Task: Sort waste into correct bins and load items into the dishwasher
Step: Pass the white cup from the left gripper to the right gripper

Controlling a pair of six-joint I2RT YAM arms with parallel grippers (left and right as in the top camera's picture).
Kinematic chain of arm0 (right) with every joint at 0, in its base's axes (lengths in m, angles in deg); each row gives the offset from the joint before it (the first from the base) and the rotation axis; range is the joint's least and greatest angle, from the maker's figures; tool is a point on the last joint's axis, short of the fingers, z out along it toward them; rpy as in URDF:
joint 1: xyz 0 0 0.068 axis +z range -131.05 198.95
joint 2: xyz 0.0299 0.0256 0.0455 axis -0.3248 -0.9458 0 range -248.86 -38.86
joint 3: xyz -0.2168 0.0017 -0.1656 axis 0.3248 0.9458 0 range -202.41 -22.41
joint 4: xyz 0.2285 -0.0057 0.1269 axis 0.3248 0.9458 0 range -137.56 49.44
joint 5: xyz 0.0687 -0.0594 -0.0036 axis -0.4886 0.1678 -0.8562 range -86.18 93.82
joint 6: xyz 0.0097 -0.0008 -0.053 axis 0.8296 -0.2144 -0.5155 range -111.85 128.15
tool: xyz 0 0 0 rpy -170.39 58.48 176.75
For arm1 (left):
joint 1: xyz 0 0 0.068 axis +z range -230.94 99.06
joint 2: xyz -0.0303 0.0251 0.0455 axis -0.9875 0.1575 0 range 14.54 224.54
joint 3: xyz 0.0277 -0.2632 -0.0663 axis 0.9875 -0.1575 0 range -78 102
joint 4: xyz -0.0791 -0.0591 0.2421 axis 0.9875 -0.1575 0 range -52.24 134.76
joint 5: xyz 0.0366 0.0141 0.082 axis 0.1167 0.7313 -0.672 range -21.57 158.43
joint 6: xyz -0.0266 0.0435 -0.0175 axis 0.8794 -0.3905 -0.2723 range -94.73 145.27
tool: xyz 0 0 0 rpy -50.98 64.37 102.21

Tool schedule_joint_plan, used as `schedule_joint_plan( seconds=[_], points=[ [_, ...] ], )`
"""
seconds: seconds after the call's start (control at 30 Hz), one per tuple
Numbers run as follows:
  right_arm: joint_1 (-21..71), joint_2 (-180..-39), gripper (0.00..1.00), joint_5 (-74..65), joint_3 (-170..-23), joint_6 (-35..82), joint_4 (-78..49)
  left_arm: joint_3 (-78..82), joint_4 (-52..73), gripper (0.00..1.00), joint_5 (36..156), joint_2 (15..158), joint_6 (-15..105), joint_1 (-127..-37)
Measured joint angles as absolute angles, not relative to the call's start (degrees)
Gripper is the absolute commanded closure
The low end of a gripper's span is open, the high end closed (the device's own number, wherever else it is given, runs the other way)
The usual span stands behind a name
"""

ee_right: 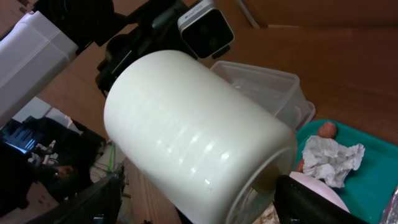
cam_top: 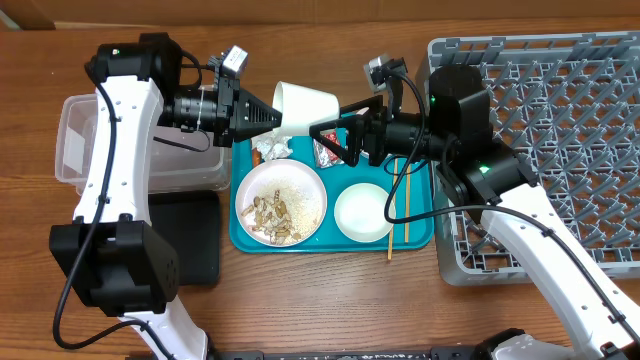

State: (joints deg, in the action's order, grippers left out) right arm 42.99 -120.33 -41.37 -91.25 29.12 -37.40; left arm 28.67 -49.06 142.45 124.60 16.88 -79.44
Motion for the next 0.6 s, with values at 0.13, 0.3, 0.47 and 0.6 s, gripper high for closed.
schedule_joint_plan(
  seconds=[0.13, 0.3, 0.47, 0.6],
  points=[
    [42.5, -120.3, 0.19, -41.5, -91.3, 29.2, -37.8, 28.7, -51.6, 0.96, 143.4, 124.6, 15.4, -79.4],
    [40.2, -120.3, 0.17, -44.5, -91.3, 30.3, -38.0, 28.7, -51.9, 0.96, 143.0, 124.6, 14.4, -78.6],
    [38.9, -120.3, 0.16, -52.1, -91.3, 29.7, -41.3, 28.7, -51.9, 0.96, 142.1, 124.6, 14.1, -77.4],
    [38.9, -120.3, 0.16, -54.8, -91.3, 29.5, -40.7, 28.7, -51.9, 0.96, 141.9, 124.6, 14.1, -77.3]
  ],
)
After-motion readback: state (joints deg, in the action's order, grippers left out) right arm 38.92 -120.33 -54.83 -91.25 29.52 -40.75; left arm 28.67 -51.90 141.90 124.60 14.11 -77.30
